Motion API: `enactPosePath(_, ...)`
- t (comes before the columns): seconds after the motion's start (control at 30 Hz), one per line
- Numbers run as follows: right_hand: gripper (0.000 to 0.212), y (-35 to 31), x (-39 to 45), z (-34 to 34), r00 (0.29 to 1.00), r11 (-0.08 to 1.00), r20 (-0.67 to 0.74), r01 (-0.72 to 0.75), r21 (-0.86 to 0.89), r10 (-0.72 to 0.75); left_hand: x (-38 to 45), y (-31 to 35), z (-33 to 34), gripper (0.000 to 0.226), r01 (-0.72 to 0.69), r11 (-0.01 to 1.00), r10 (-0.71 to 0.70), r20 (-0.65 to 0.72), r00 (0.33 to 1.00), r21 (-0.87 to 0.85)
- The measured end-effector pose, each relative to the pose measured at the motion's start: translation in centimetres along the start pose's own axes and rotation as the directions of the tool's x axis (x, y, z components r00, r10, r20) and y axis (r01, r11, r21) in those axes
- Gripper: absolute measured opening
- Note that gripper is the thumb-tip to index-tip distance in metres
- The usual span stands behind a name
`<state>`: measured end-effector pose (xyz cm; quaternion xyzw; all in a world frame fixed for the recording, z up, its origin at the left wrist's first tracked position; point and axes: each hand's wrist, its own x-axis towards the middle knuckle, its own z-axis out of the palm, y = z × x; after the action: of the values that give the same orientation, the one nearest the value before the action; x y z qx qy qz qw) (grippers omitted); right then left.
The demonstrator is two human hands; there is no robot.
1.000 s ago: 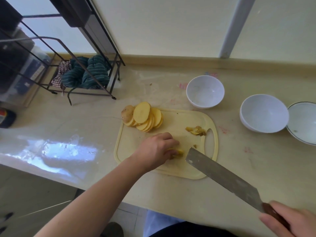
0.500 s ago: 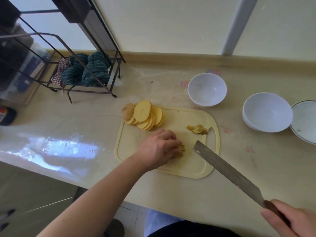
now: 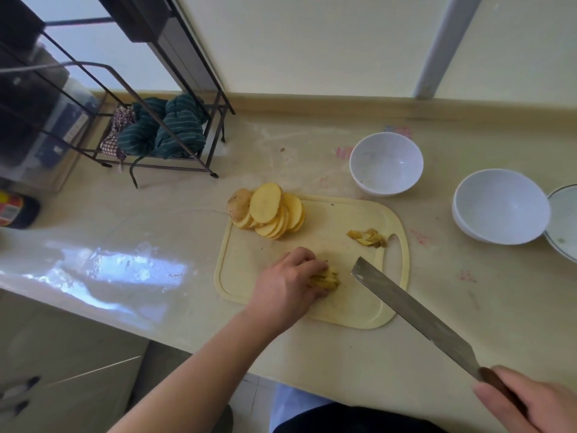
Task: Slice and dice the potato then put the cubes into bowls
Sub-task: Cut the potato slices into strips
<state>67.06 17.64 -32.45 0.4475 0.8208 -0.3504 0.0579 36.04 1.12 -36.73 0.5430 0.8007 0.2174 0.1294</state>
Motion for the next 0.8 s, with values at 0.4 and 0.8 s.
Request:
enactPosePath(0.4, 0.076, -0.9, 0.4, 0.5, 0.999, 0.999, 0.021, 0.035, -0.010, -0.034, -3.0, 0.2, 1.4, 0.016, -0.116, 0.992, 0.125, -0.221, 0.967, 0.054)
enactPosePath(0.8, 0.079, -1.5, 0.1, -0.1, 0.999, 0.999, 0.041, -0.028, 0.038, 0.026, -1.4, -0.5, 0.5, 0.015, -0.267, 0.953, 0.279, -0.075, 0.957, 0.141)
